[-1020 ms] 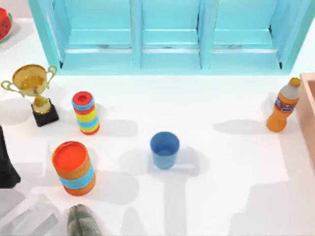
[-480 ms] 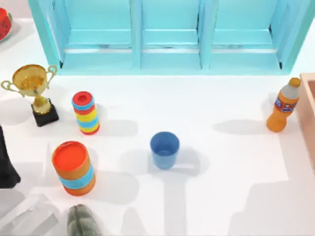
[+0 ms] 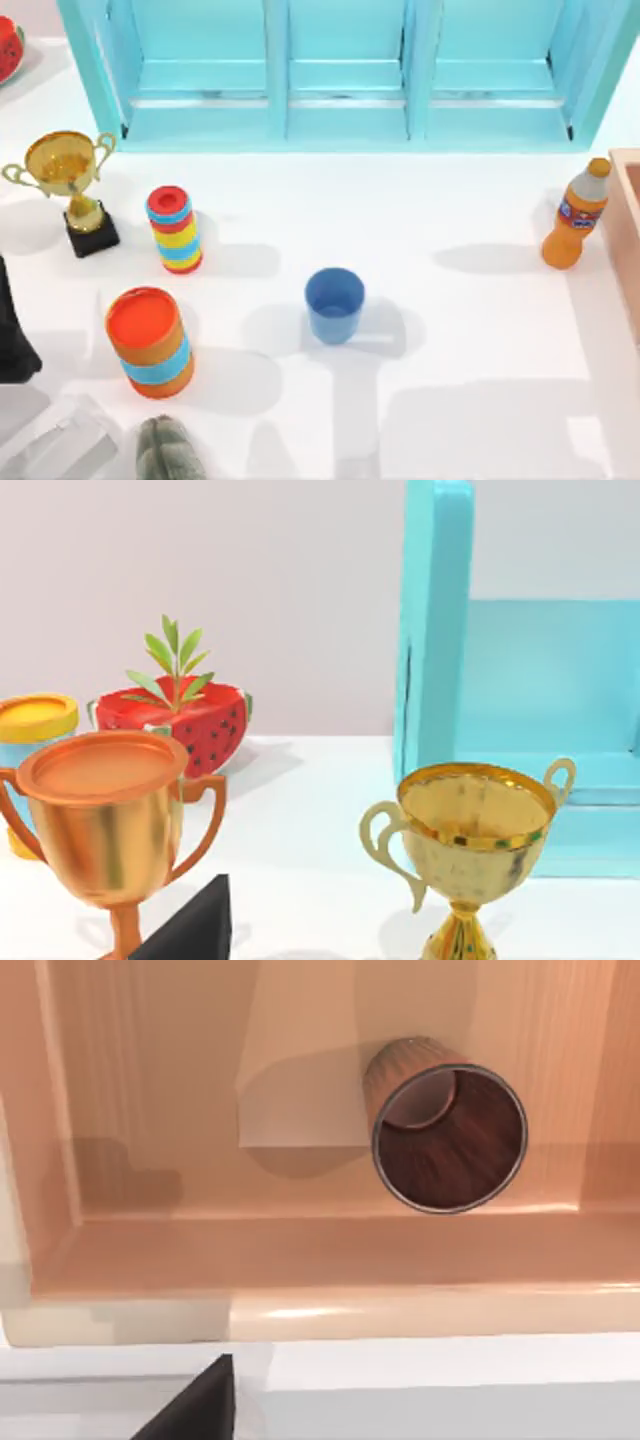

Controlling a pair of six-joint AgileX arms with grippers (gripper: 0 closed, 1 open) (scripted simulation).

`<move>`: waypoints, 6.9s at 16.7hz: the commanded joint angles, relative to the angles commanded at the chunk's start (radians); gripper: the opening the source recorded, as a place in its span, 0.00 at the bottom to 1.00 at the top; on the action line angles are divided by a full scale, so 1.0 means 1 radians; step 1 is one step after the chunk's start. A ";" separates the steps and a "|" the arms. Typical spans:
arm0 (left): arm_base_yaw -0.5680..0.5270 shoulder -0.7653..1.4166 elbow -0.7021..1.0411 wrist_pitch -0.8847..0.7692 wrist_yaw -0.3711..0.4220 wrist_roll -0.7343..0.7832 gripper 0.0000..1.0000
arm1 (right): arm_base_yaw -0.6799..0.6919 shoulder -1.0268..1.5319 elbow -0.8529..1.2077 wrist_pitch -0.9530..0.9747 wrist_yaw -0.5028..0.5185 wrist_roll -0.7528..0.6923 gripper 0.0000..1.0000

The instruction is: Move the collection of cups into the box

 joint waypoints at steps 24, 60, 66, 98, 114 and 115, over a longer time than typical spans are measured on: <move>0.000 0.000 0.000 0.000 0.000 0.000 1.00 | 1.065 0.718 0.619 0.050 -0.036 1.046 1.00; 0.000 0.000 0.000 0.000 0.000 0.000 1.00 | 1.119 0.820 0.352 0.457 -0.045 1.132 0.10; 0.000 0.000 0.000 0.000 0.000 0.000 1.00 | 1.119 0.820 0.352 0.457 -0.045 1.132 0.00; 0.000 0.000 0.000 0.000 0.000 0.000 1.00 | 0.703 0.457 0.234 0.043 -0.163 0.603 0.00; 0.000 0.000 0.000 0.000 0.000 0.000 1.00 | 0.007 0.380 0.263 0.093 -0.082 0.006 0.00; 0.000 0.000 0.000 0.000 0.000 0.000 1.00 | -0.014 0.379 0.265 0.099 -0.079 -0.009 0.00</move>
